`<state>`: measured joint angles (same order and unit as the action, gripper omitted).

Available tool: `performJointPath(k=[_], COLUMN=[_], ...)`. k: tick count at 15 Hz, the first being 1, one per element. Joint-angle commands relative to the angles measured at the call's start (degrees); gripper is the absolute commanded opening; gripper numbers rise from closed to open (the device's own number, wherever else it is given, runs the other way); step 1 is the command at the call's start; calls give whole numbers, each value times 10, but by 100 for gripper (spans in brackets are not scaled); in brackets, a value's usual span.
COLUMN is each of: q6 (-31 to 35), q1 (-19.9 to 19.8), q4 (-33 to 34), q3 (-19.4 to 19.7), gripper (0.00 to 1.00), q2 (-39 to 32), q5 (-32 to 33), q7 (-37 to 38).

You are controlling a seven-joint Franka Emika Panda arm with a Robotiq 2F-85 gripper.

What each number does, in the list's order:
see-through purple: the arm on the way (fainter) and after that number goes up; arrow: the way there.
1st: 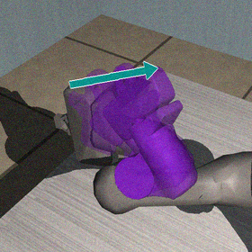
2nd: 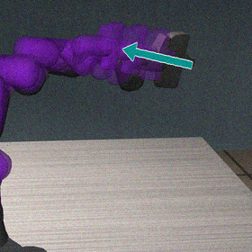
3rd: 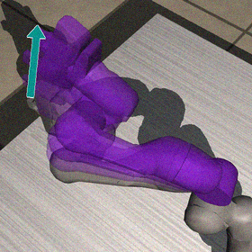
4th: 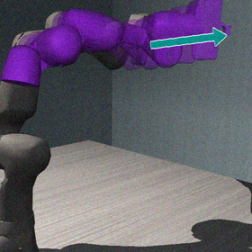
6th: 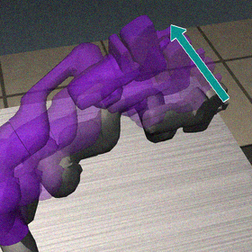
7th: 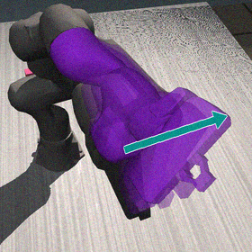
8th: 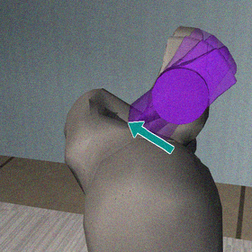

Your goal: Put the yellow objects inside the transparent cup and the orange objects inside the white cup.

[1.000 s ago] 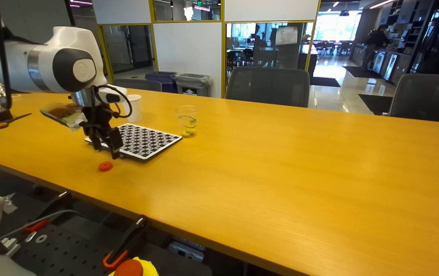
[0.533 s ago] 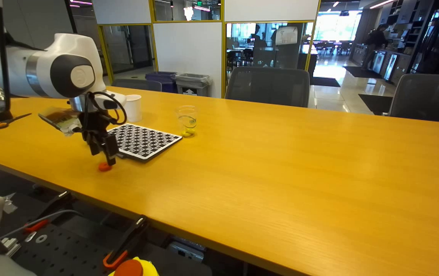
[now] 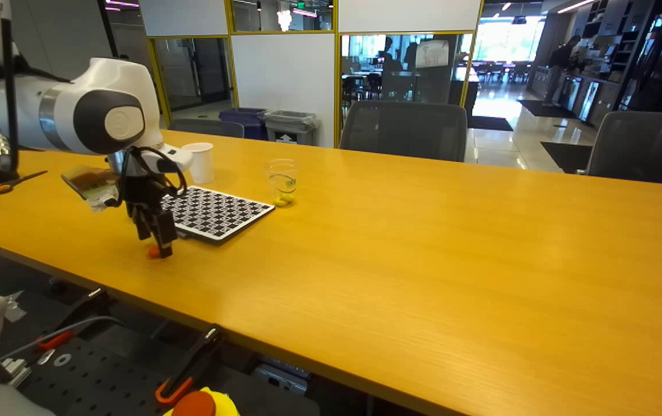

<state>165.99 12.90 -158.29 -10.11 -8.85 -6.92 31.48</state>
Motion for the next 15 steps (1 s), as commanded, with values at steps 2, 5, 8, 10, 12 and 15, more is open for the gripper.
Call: performJointPath(k=[2, 5, 8, 10, 12, 15], q6=[12, 12, 15, 16, 15, 15], q1=[3, 3, 7, 6, 7, 7], q4=[0, 0, 0, 0, 0, 0], q3=[0, 0, 5, 5, 5, 7], gripper=[100, 100, 75, 66, 51, 29], q2=[-6, -6, -7, -7, -7, -5], q5=[-33, -39, -35, -36, -36, -35], q7=[-9, -10, -4, -4, -4, -3])
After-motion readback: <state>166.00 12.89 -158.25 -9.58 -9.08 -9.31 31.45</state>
